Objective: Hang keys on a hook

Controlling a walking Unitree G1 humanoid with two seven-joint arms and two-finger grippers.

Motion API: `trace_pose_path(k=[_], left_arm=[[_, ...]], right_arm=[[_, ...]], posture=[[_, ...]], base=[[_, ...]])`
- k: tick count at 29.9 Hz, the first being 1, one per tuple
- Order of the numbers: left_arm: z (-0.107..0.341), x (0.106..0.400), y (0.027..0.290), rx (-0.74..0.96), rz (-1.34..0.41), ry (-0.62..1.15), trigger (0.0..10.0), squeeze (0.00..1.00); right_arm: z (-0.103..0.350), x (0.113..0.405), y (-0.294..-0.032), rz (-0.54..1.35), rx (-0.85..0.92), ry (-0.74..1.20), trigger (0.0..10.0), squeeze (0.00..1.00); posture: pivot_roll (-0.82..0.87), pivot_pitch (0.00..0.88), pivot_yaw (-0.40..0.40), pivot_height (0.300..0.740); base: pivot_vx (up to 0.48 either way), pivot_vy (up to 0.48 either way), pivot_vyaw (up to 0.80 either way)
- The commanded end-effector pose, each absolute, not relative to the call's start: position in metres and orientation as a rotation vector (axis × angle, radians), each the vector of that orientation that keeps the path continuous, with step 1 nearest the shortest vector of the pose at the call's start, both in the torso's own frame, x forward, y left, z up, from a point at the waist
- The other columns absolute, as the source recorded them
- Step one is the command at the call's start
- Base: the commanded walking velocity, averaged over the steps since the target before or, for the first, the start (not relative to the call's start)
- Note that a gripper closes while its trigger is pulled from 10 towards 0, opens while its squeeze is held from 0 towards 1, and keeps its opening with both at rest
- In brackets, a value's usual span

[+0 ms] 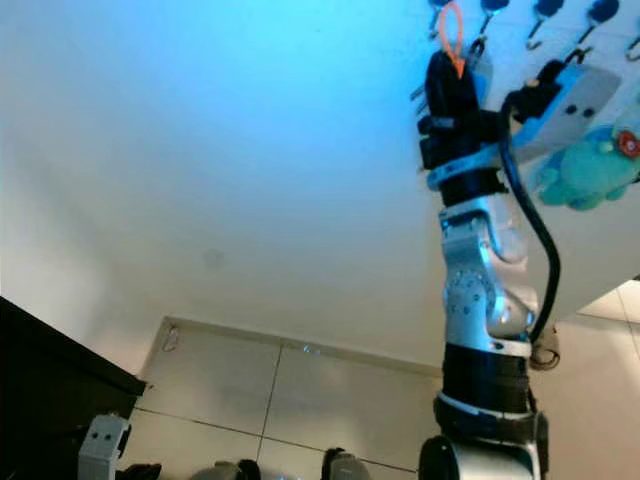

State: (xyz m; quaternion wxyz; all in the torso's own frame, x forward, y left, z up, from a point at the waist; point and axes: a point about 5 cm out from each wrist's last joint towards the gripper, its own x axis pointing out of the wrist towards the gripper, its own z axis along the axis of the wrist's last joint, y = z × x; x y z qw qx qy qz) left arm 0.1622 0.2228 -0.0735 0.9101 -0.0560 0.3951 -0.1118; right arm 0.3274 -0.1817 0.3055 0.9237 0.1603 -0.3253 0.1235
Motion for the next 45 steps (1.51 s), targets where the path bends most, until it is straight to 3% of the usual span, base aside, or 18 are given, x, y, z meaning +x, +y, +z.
trace_pose_path(k=[1, 21, 22, 24, 25, 26, 41, 45], left_arm=[[-0.078, 0.152, 0.225, -0.111, -0.218, 0.846, 10.0, 0.0], [-0.08, 0.152, 0.221, -0.1, -0.232, 0.844, 10.0, 0.0], [-0.08, 0.152, 0.221, -0.099, -0.233, 0.845, 10.0, 0.0], [-0.08, 0.152, 0.22, -0.099, -0.234, 0.846, 10.0, 0.0], [-0.08, 0.151, 0.22, -0.099, -0.236, 0.847, 10.0, 0.0], [-0.081, 0.151, 0.219, -0.099, -0.238, 0.848, 10.0, 0.0], [-0.082, 0.151, 0.215, -0.096, -0.246, 0.858, 10.0, 0.0], [-0.085, 0.146, 0.212, -0.105, -0.248, 0.879, 10.0, 0.0]], right_arm=[[0.299, 0.332, -0.181, 0.234, 0.324, -0.618, 0.0, 0.0], [0.272, 0.342, -0.169, 0.26, 0.284, -0.458, 0.0, 0.0], [0.271, 0.342, -0.168, 0.265, 0.282, -0.452, 1.1, 0.0], [0.269, 0.342, -0.167, 0.268, 0.282, -0.441, 1.1, 0.0], [0.266, 0.343, -0.166, 0.27, 0.283, -0.429, 10.0, 0.11], [0.263, 0.343, -0.165, 0.27, 0.289, -0.417, 10.0, 1.0], [0.242, 0.336, -0.165, 0.325, 0.356, -0.406, 10.0, 1.0], [0.182, 0.326, -0.17, 0.355, 0.325, -0.196, 10.0, 1.0]], posture=[[-0.07, 0.146, 0.073, 0.74], [-0.06, 0.142, 0.069, 0.74], [-0.06, 0.142, 0.069, 0.74], [-0.06, 0.14, 0.069, 0.74], [-0.06, 0.14, 0.069, 0.74], [-0.06, 0.138, 0.066, 0.74], [-0.07, 0.135, 0.062, 0.74], [-0.07, 0.143, 0.057, 0.74]], base=[[0.0, 0.0, 0.0], [0.0, 0.0, 0.0], [0.0, 0.0, 0.0], [0.0, 0.0, 0.0], [0.0, 0.0, 0.0], [0.0, 0.0, 0.0], [0.0, 0.0, 0.0], [0.0, 0.0, 0.0]])
